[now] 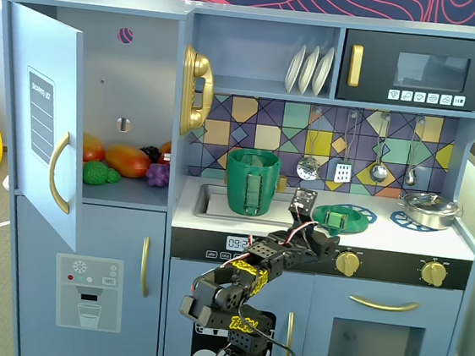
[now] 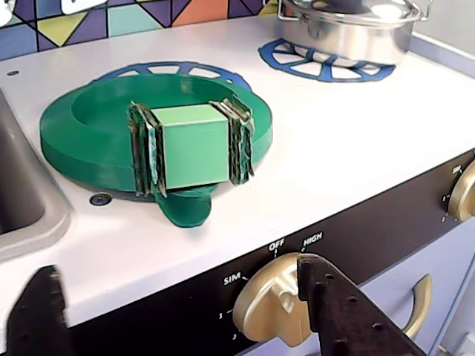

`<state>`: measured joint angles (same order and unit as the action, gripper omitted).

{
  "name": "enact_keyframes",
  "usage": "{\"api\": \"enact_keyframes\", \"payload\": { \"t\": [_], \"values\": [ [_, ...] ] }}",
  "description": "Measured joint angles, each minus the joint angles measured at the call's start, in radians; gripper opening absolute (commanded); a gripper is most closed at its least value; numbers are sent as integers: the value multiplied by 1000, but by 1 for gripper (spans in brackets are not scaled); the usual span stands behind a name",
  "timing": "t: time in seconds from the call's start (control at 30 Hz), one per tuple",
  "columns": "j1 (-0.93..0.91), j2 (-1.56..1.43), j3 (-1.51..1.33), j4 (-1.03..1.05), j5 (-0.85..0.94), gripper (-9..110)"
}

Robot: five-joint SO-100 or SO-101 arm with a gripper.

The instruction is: Pick up the lid from the counter and put it on the green recipient

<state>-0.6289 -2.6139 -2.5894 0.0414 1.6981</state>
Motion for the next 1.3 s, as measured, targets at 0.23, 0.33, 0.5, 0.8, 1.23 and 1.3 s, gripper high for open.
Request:
{"api": "enact_keyframes", "payload": {
  "t": [0.23, 0.33, 0.5, 0.8, 1.23, 1.3],
  "values": [
    [0, 127, 78, -8, -9, 40],
    [0, 193, 141, -8, -9, 40],
    [0, 305, 249, -8, -6, 39],
    [3, 485, 413, -26, -2, 37],
    [38, 689, 595, -26, 0, 1],
    [51, 690, 595, -23, 11, 0]
  ]
}}
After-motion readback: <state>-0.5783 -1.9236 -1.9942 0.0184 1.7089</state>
